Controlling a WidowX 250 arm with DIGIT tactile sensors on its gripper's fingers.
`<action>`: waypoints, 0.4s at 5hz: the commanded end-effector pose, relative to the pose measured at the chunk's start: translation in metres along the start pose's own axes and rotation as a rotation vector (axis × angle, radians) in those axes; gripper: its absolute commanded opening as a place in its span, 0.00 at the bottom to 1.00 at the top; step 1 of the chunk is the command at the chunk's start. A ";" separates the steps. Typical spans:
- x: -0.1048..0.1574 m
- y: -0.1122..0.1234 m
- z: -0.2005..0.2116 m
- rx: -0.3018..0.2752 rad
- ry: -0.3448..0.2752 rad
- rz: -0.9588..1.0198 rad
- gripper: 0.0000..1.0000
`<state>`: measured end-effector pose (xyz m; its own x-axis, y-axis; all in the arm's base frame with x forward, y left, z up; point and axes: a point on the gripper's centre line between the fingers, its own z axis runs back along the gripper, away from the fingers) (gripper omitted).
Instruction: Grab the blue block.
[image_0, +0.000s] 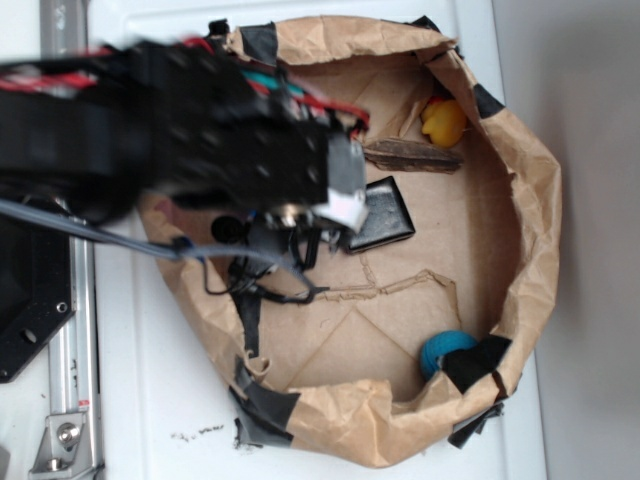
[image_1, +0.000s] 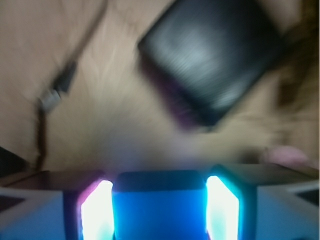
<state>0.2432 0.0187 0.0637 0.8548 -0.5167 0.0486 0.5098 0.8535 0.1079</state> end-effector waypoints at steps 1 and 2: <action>0.044 0.027 0.104 -0.003 -0.162 0.317 0.00; 0.053 0.020 0.115 -0.102 -0.143 0.399 0.00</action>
<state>0.2857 -0.0005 0.1689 0.9796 -0.1403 0.1442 0.1490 0.9875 -0.0519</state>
